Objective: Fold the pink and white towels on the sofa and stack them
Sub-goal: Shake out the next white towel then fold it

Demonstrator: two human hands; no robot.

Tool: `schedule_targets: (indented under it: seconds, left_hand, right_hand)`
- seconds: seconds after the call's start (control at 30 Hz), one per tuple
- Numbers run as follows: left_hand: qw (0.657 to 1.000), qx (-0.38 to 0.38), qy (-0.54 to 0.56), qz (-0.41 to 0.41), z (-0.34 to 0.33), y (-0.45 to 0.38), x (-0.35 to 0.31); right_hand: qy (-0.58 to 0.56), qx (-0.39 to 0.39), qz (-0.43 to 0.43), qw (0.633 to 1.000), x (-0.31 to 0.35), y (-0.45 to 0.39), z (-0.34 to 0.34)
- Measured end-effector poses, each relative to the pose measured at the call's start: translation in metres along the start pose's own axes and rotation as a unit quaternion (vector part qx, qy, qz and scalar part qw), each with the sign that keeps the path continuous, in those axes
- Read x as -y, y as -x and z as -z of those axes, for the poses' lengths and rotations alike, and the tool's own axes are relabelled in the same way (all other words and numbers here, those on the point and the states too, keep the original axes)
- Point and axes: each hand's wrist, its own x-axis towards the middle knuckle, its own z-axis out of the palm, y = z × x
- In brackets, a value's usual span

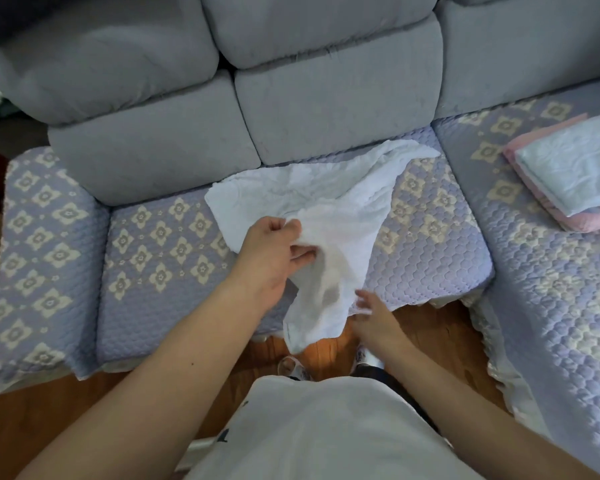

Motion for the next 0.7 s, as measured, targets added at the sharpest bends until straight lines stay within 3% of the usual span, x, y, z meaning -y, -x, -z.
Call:
schedule_targets:
  seconds: [0.1,0.2,0.33,0.5,0.6,0.7]
  left_hand:
    - [0.998,0.013,0.057,0.001,-0.015,0.013,-0.018]
    - [0.991,0.045,0.125,-0.013,-0.031,0.022,-0.031]
    - [0.985,0.068,0.155,-0.043,-0.053,0.029,-0.049]
    - [0.983,0.102,0.135,-0.067,-0.073,0.042,-0.080]
    - [0.985,0.114,0.076,-0.100,-0.080,0.050,-0.104]
    - [0.984,0.094,0.028,-0.147,-0.087,0.052,-0.127]
  right_hand:
    - [0.108,0.059,-0.016,0.992,-0.021,0.018,-0.030]
    - [0.068,0.039,-0.011,0.997,-0.012,0.020,-0.052]
    - [-0.003,-0.052,0.020,0.998,0.040,0.008,-0.050]
    - [-0.120,-0.162,0.091,0.975,0.117,-0.001,-0.015]
    - [-0.115,-0.215,0.119,0.963,0.161,0.002,0.011]
    - [-0.062,-0.319,0.169,0.931,0.188,0.018,0.030]
